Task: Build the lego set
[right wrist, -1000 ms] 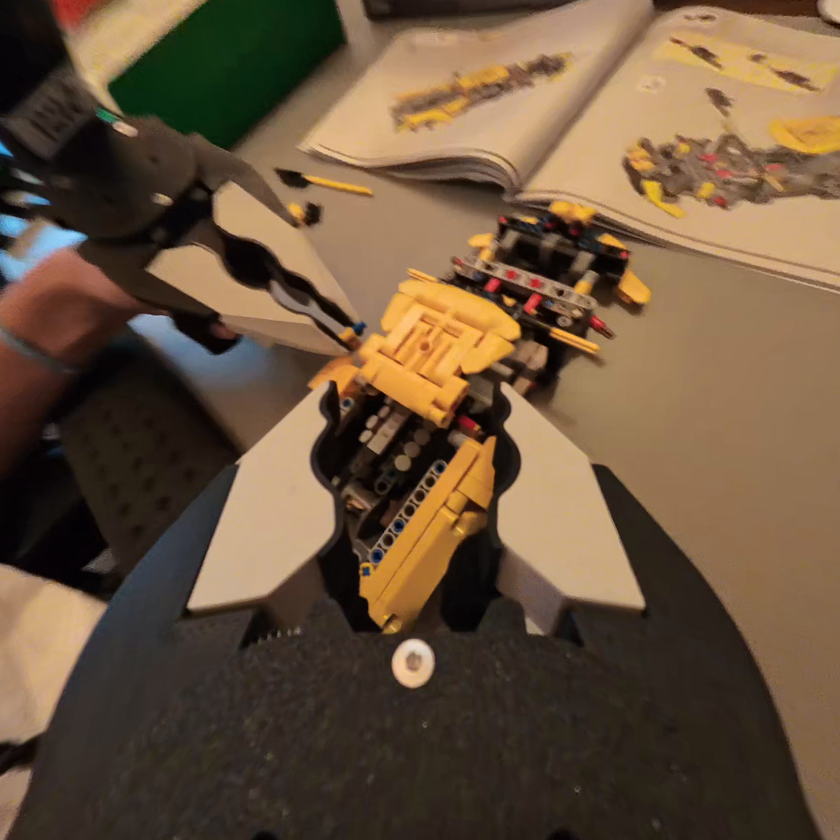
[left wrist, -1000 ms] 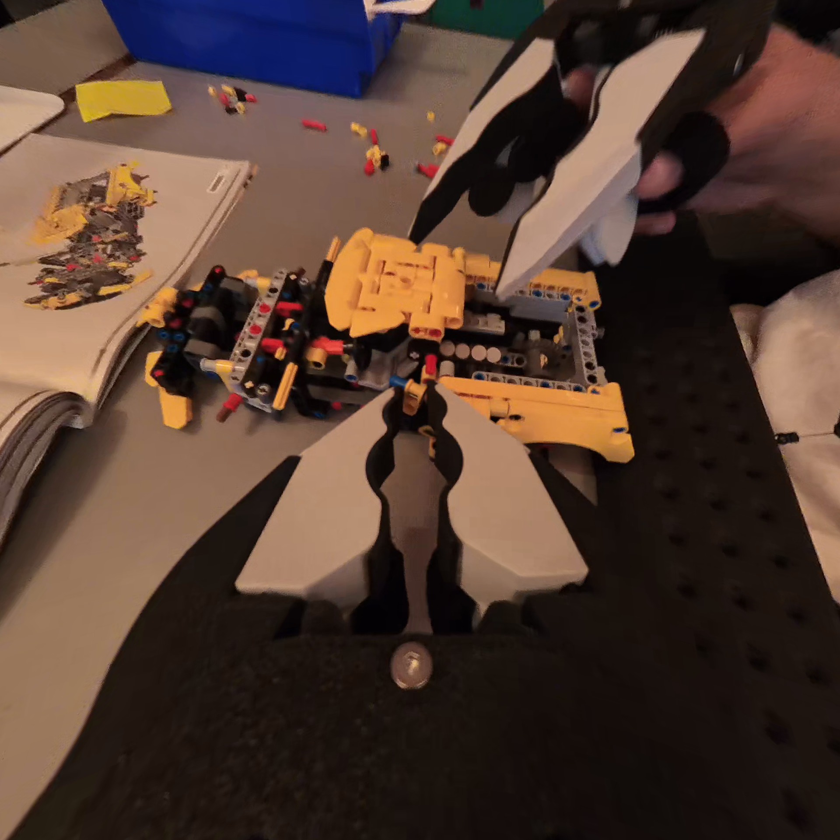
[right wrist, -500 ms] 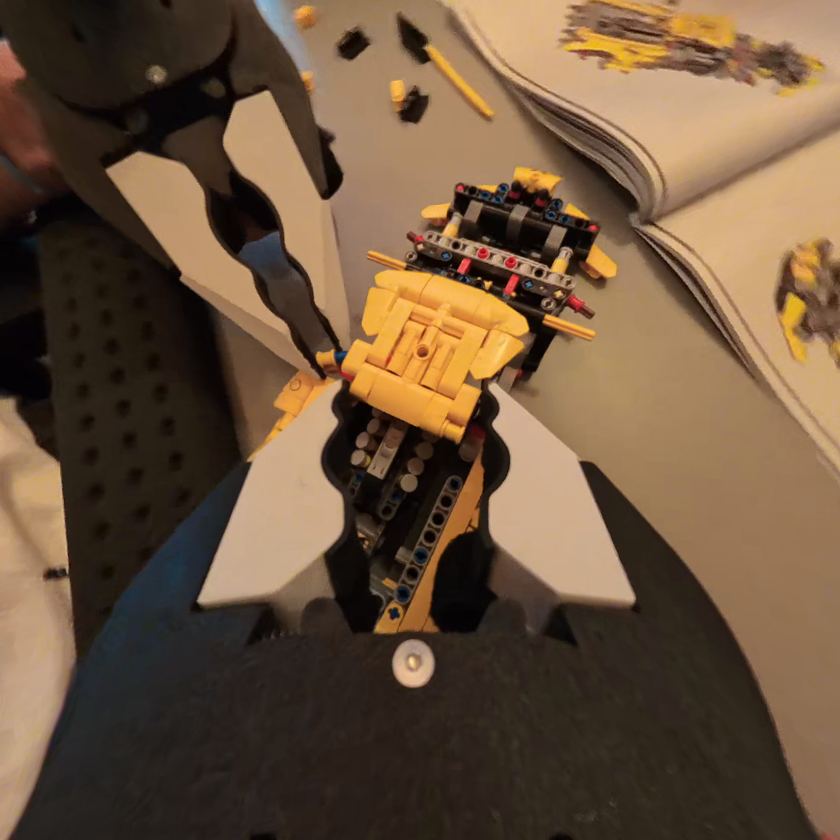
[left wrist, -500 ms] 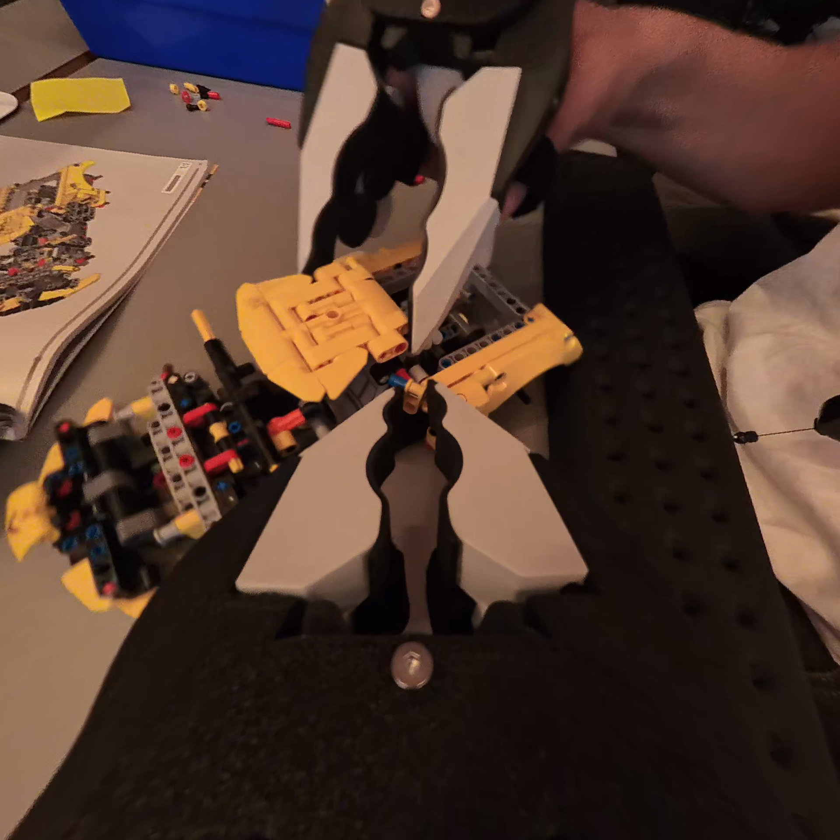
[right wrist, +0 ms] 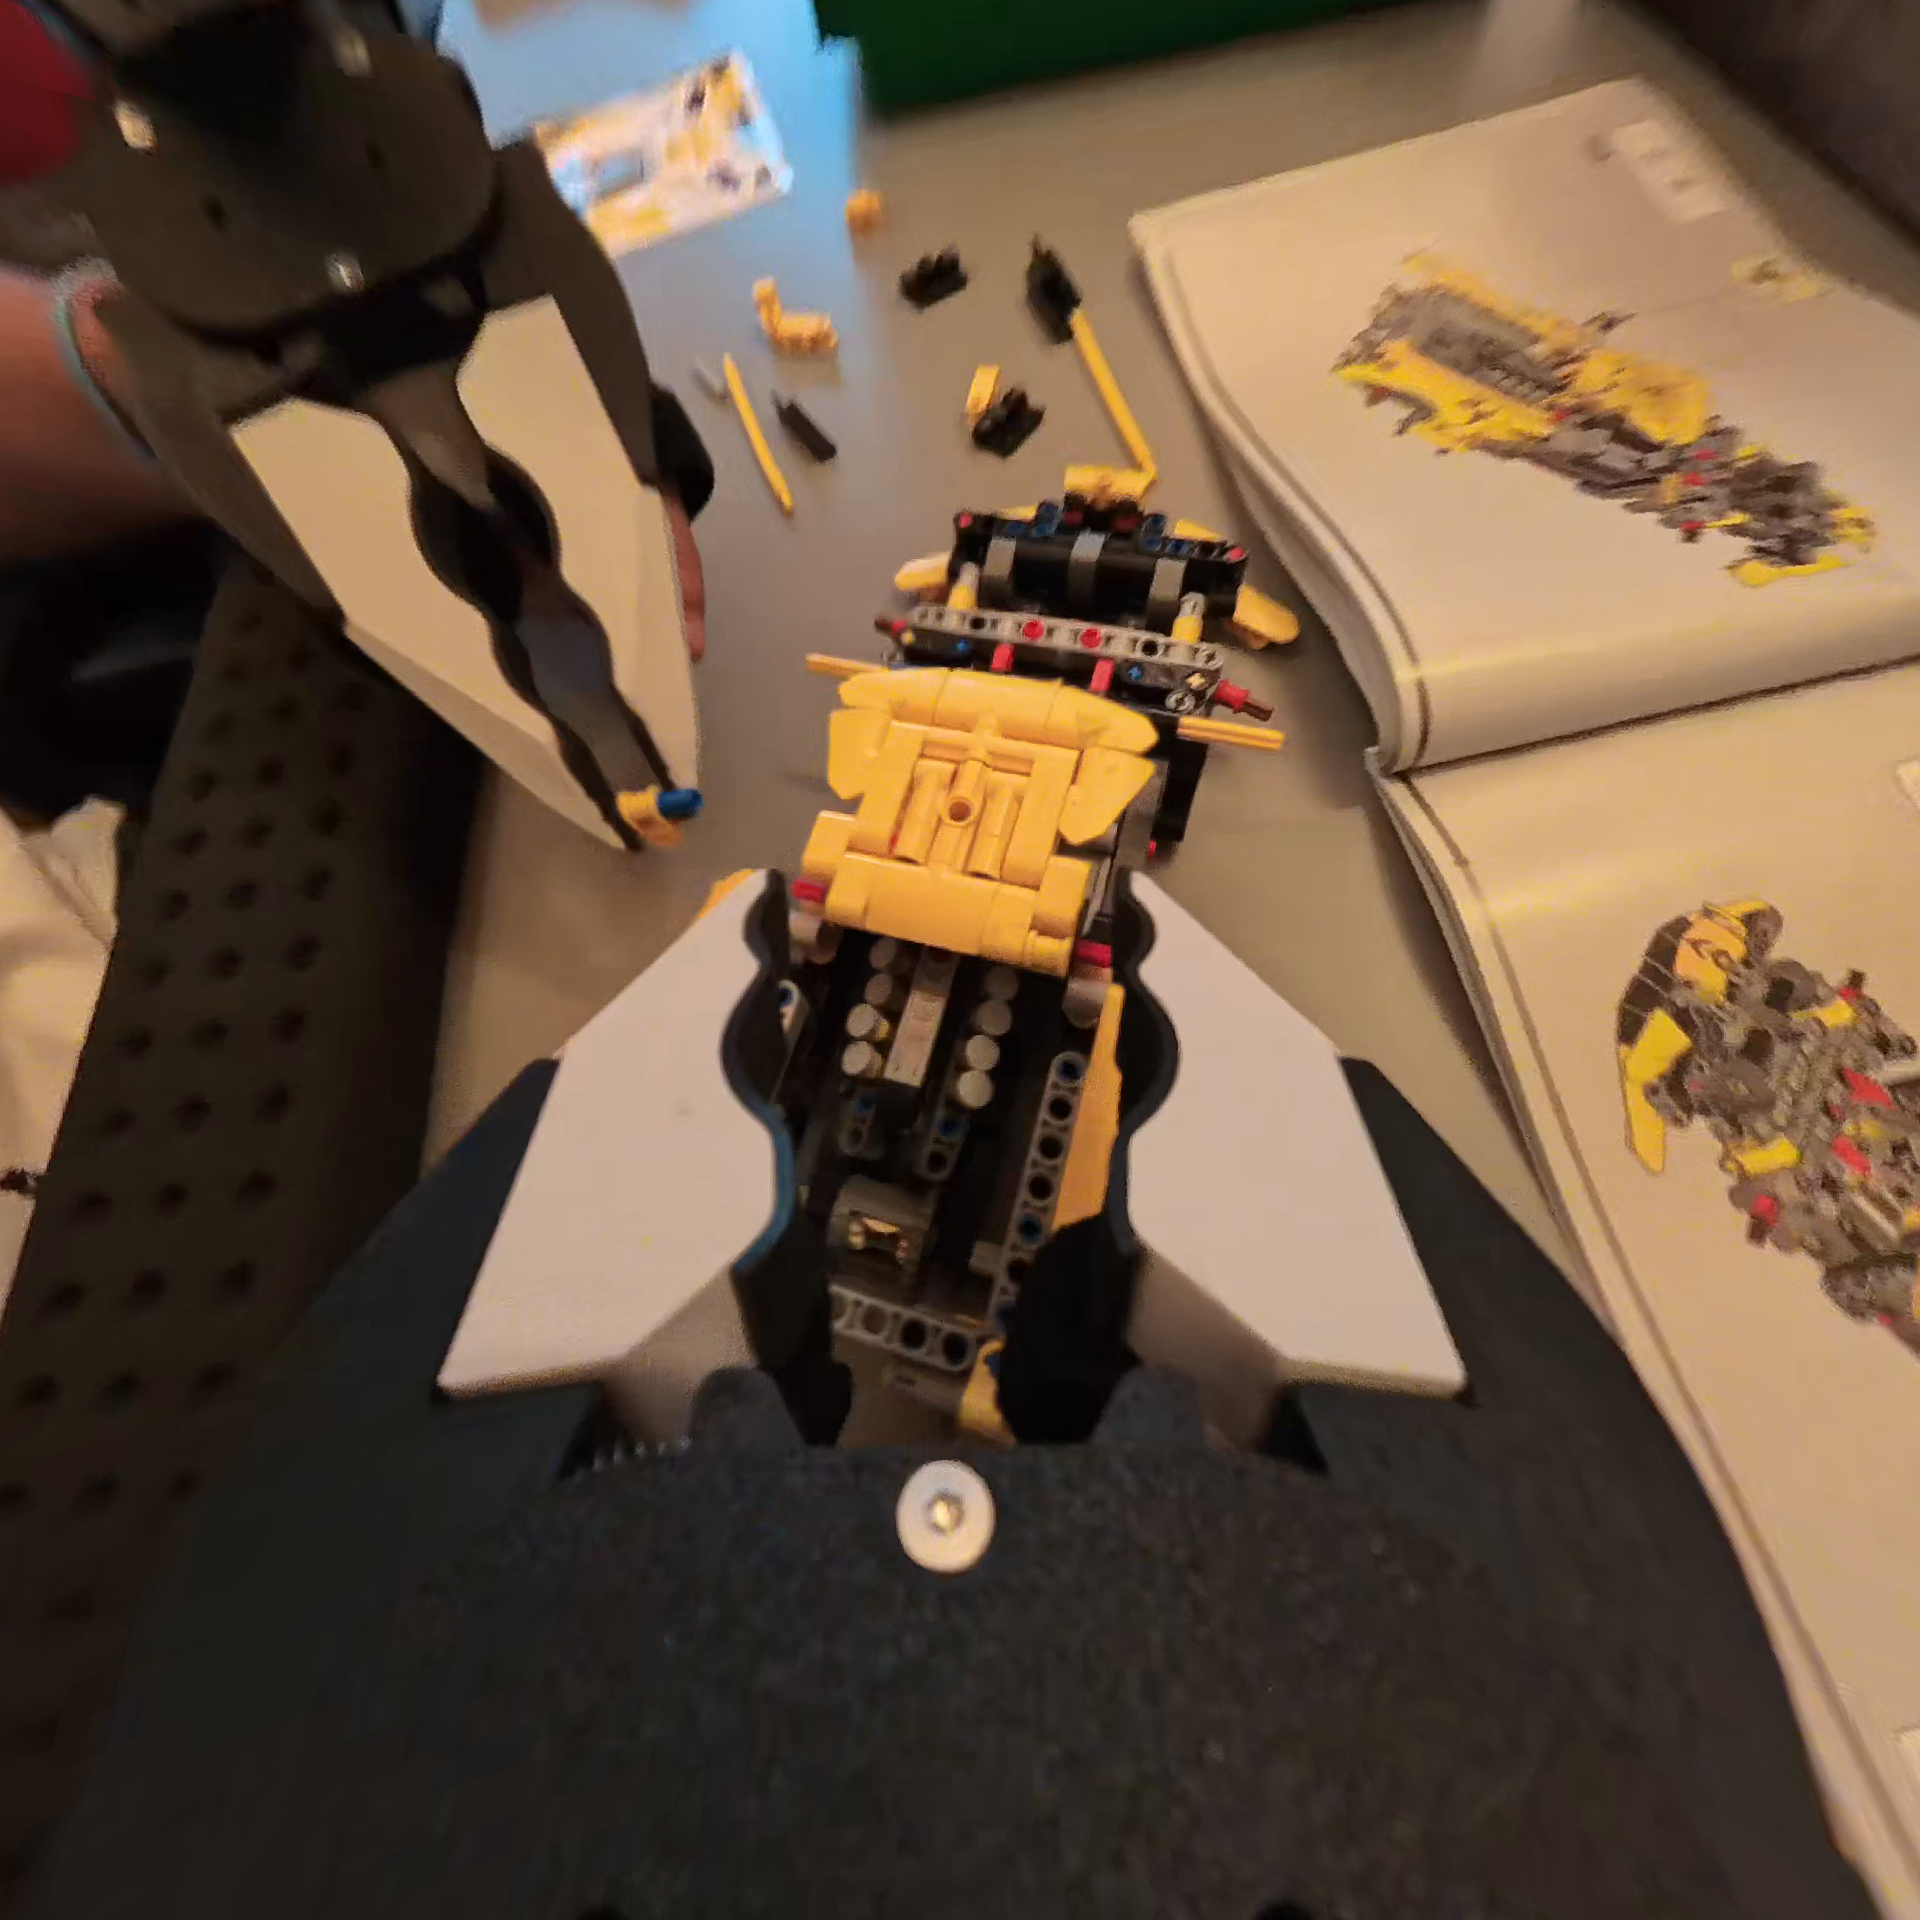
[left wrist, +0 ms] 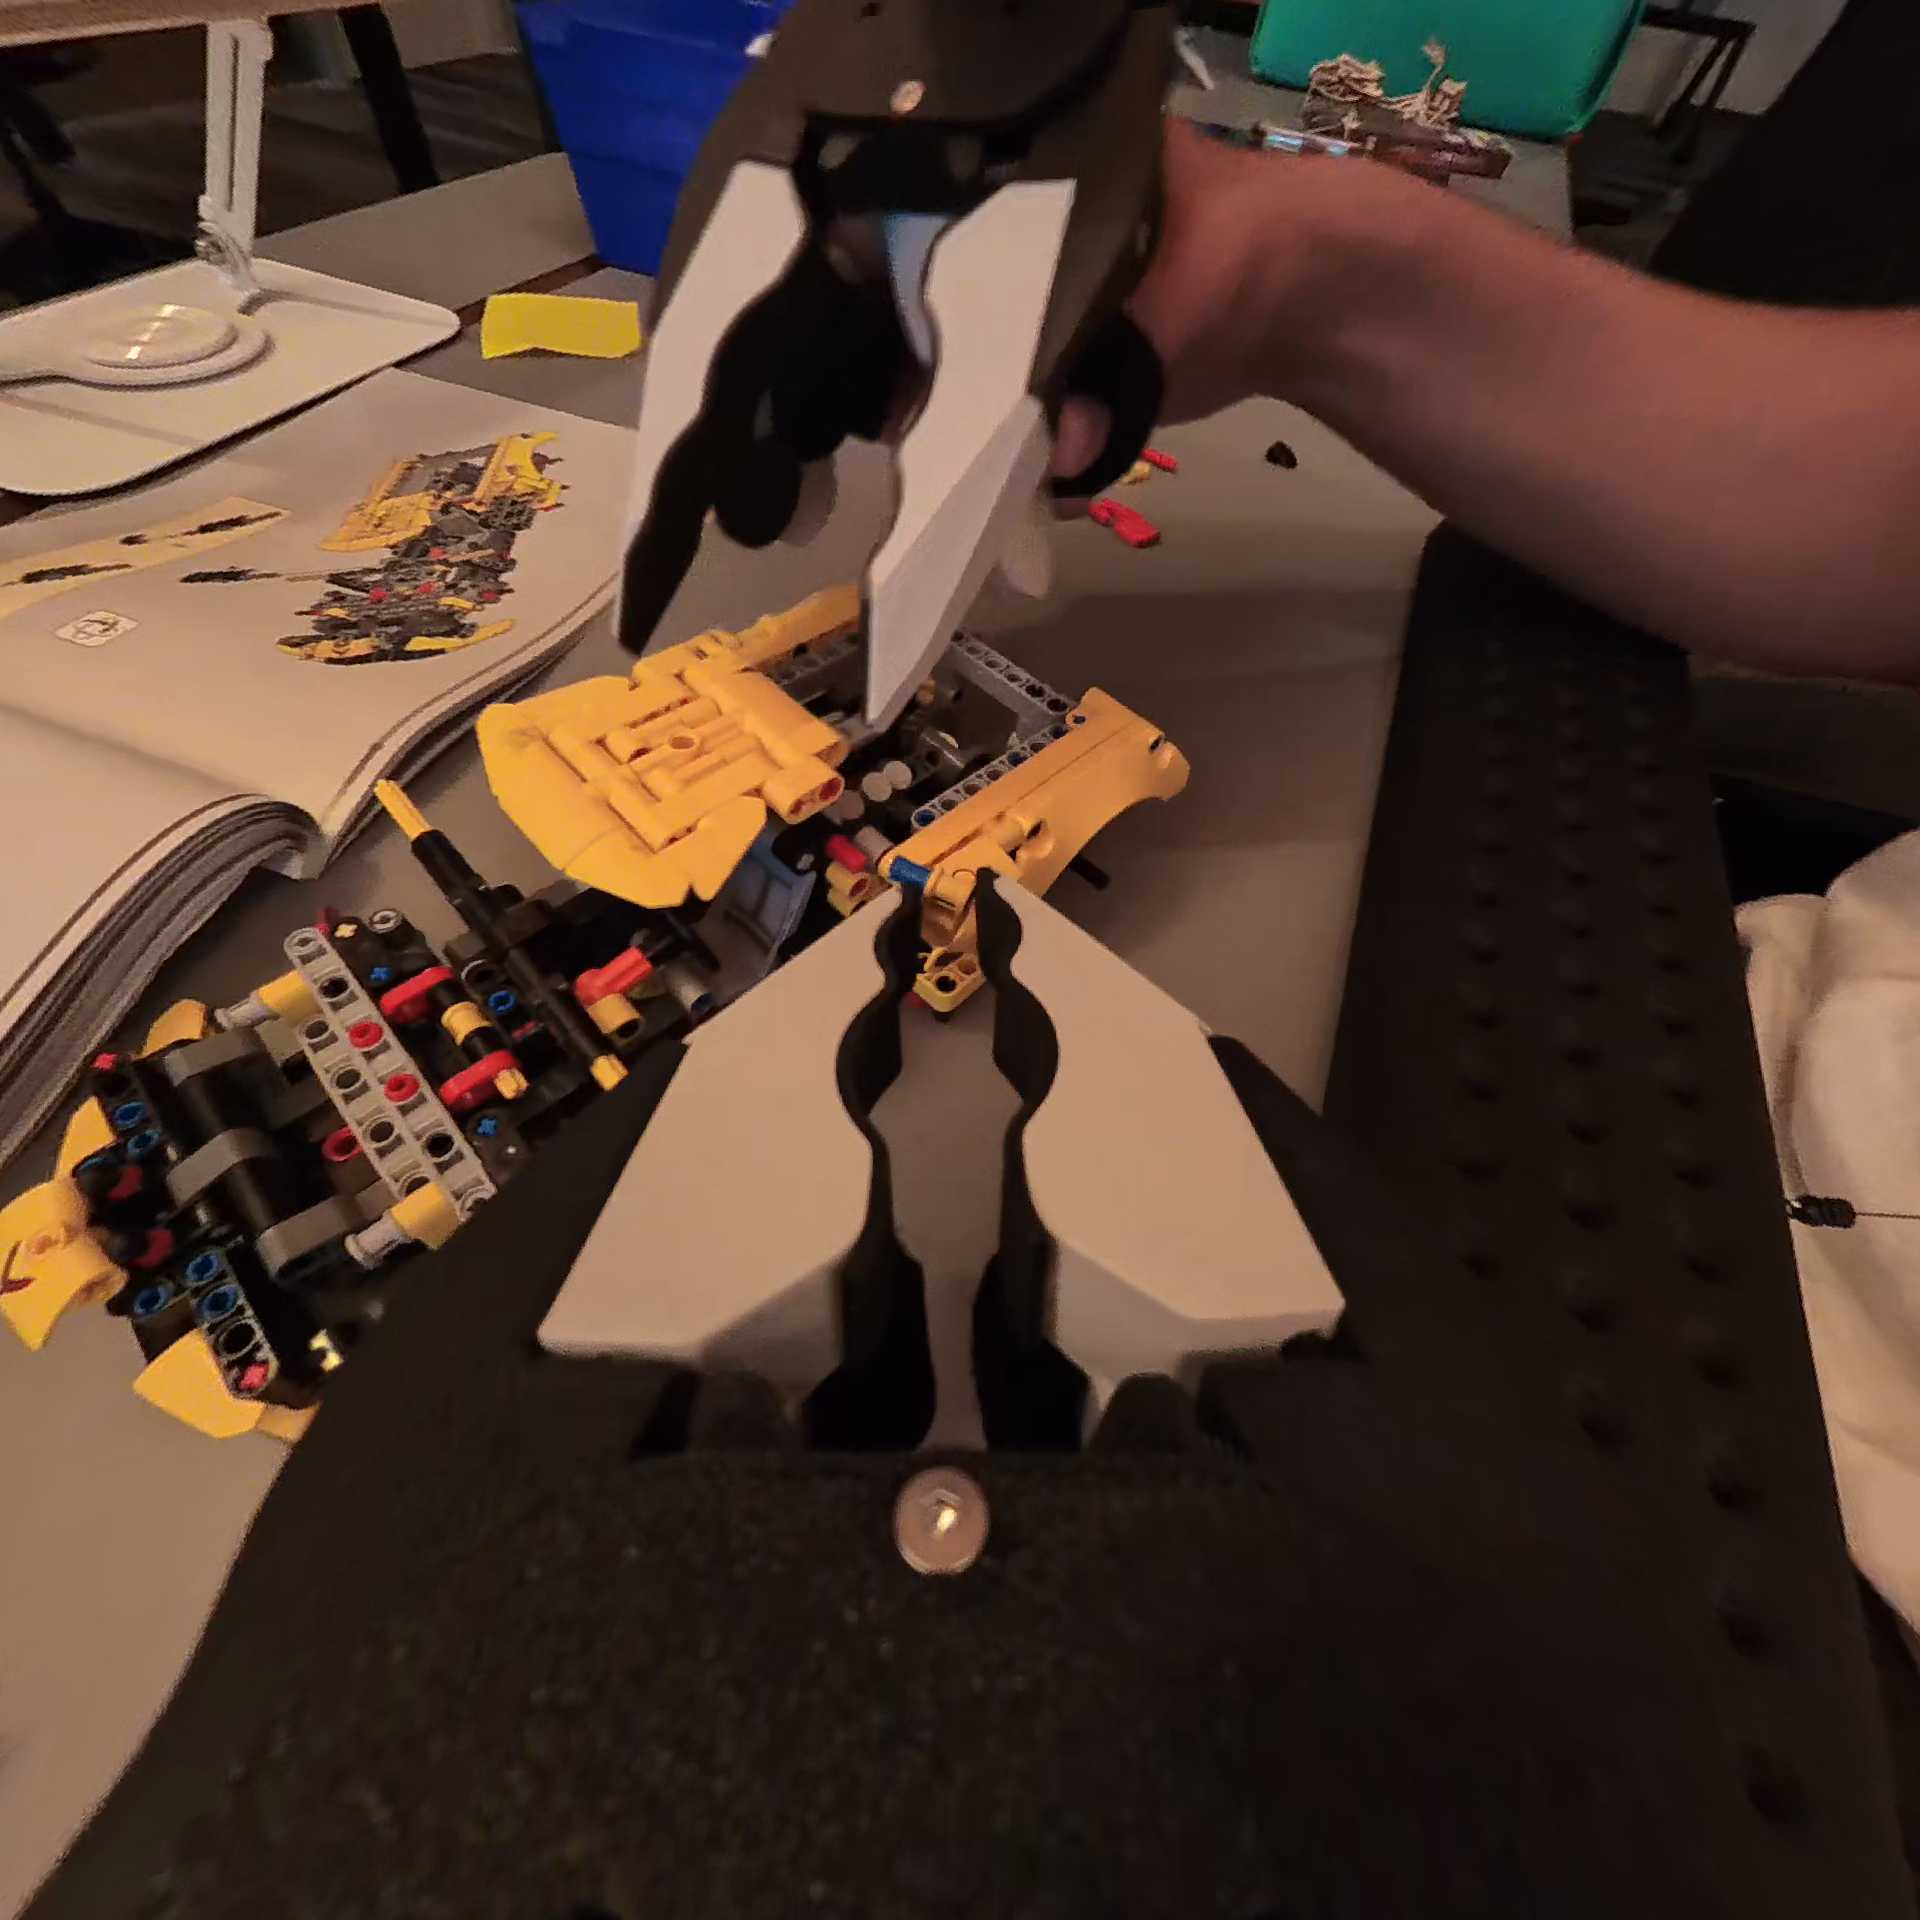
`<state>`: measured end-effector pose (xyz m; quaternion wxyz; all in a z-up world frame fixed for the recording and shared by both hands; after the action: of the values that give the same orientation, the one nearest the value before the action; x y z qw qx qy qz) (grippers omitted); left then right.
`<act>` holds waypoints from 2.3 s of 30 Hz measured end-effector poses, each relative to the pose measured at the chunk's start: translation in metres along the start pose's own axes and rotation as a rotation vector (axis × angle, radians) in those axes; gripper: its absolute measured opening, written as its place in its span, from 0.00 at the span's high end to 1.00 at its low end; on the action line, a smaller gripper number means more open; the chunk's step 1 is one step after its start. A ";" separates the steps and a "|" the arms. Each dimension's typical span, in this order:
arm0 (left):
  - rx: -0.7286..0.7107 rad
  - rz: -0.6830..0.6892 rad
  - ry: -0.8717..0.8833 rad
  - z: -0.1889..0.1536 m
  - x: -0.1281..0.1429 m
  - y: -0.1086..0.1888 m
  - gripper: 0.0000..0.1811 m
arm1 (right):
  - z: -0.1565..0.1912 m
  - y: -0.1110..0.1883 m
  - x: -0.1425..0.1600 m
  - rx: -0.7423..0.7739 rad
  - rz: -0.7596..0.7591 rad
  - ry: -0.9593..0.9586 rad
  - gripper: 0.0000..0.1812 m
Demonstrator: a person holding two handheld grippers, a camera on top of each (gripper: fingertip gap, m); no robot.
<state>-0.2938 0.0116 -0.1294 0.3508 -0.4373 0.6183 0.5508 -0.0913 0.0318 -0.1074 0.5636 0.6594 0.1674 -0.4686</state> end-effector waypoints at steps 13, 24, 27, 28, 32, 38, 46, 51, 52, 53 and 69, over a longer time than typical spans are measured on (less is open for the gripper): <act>-0.137 -0.068 -0.237 -0.038 -0.016 -0.002 0.94 | 0.077 0.005 0.010 -0.085 -0.361 -0.444 0.79; -0.273 -0.030 -0.446 -0.069 -0.027 -0.002 0.95 | 0.074 0.007 0.025 -0.346 -0.491 -0.704 0.98; -0.426 -0.014 -0.459 -0.072 -0.026 -0.010 0.94 | 0.070 0.004 0.028 -0.315 -0.535 -0.787 0.98; -0.507 -0.018 -0.485 -0.074 -0.025 -0.013 0.94 | 0.068 0.005 0.028 -0.309 -0.562 -0.822 0.98; -0.752 -0.029 -0.596 -0.081 -0.021 -0.022 0.94 | 0.064 0.005 0.030 -0.319 -0.607 -0.901 0.98; -0.799 -0.034 -0.737 -0.086 -0.018 -0.028 0.96 | 0.064 0.010 0.029 -0.339 -0.584 -0.914 0.98; -0.715 0.043 -0.747 -0.084 -0.013 -0.031 0.97 | 0.059 0.007 0.033 -0.301 -0.469 -0.874 0.98; -0.484 -0.033 -0.194 -0.060 -0.011 -0.018 0.97 | 0.040 0.018 0.026 0.011 -0.330 -0.391 0.81; -0.453 -0.056 -0.097 -0.053 -0.009 -0.016 0.97 | 0.036 0.017 0.026 0.087 -0.256 -0.291 0.75; -0.426 -0.068 -0.023 -0.046 -0.009 -0.014 0.97 | 0.034 0.015 0.024 0.131 -0.203 -0.208 0.71; -0.488 -0.041 0.157 -0.029 -0.015 -0.038 0.97 | 0.011 -0.005 0.019 0.171 -0.044 0.128 0.79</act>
<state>-0.2515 -0.0154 -0.1254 0.1968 -0.5629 0.4836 0.6408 -0.0902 0.0179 -0.1254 0.4830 0.7297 0.1768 -0.4505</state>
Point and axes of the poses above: each gripper's, where its closed fingertips meet, y back along the fingers, x out of its underside, z = x × y across the jaws, the point moved 10 cm from there along y, back along the fingers, and after that the axes turned 4 degrees about y, right-handed, at the moved point
